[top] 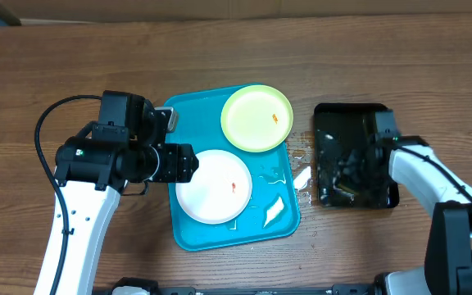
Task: Clean dirty plates on tray and stack at the side
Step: 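Grasp the sponge again with the right gripper in the black tray, then scrub the white plate with the sponge while the left gripper holds its rim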
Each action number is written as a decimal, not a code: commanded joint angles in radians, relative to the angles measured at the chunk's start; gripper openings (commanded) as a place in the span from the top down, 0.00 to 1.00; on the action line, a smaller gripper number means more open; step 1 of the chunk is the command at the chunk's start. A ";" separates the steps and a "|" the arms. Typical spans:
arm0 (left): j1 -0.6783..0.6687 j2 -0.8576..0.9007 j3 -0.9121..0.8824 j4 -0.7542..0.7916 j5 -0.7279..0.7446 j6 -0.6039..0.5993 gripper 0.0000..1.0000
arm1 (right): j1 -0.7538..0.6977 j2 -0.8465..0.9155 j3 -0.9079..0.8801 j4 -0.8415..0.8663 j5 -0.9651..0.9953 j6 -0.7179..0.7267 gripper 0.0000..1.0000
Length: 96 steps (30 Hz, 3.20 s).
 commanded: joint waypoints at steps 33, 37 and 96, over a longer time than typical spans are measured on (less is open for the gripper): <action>-0.001 0.333 -0.347 0.336 -0.268 -0.070 0.55 | 0.005 0.006 0.146 -0.274 -0.005 -0.039 0.53; -0.001 0.333 -0.356 0.352 -0.272 -0.090 0.63 | 0.005 0.006 0.146 -0.273 -0.005 -0.039 0.52; -0.001 0.333 -0.484 0.503 -0.196 -0.132 0.96 | 0.371 -0.072 0.341 -0.200 -0.296 -0.163 0.96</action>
